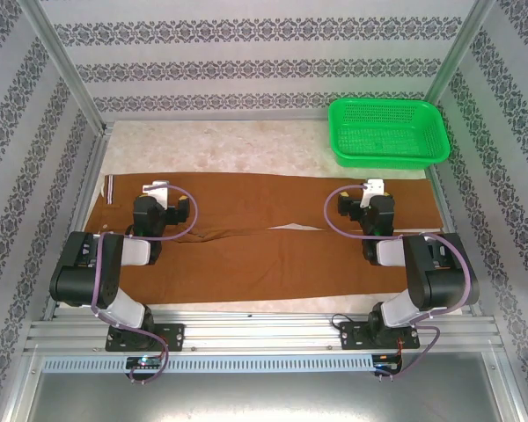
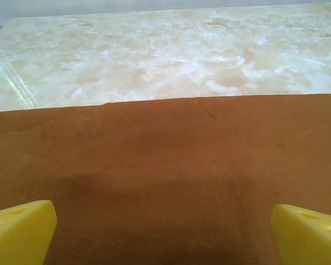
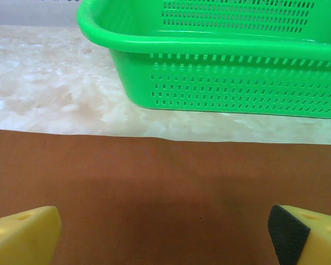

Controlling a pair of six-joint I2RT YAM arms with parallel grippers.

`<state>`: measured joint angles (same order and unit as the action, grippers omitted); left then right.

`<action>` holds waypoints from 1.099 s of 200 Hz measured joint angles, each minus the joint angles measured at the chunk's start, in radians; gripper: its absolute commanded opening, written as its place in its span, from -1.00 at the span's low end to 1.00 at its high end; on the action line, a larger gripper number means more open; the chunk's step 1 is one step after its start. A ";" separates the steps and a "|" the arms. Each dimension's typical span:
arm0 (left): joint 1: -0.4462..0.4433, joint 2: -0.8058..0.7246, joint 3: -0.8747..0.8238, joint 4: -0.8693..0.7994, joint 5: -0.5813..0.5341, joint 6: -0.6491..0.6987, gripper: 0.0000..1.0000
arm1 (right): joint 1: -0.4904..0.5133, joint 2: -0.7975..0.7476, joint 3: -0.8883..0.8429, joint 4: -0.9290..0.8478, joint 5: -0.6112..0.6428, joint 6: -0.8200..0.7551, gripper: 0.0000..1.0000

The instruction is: Roll up the long pants

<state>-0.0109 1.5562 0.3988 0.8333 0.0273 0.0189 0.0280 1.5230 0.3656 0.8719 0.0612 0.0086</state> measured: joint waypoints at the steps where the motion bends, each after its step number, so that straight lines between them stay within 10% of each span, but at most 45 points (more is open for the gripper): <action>1: 0.000 0.000 0.000 0.000 0.000 0.000 1.00 | 0.000 0.000 0.000 0.000 0.000 0.000 0.95; 171: 0.006 0.000 0.001 -0.002 0.018 0.000 1.00 | 0.000 0.000 0.000 0.000 -0.004 0.000 0.95; 220: 0.016 -0.023 0.349 -0.434 -0.024 -0.047 1.00 | 0.000 -0.050 0.049 -0.126 0.026 0.018 0.95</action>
<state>0.0051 1.5333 0.7475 0.3992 0.0029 -0.0284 0.0284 1.4731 0.4145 0.7460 0.0868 0.0261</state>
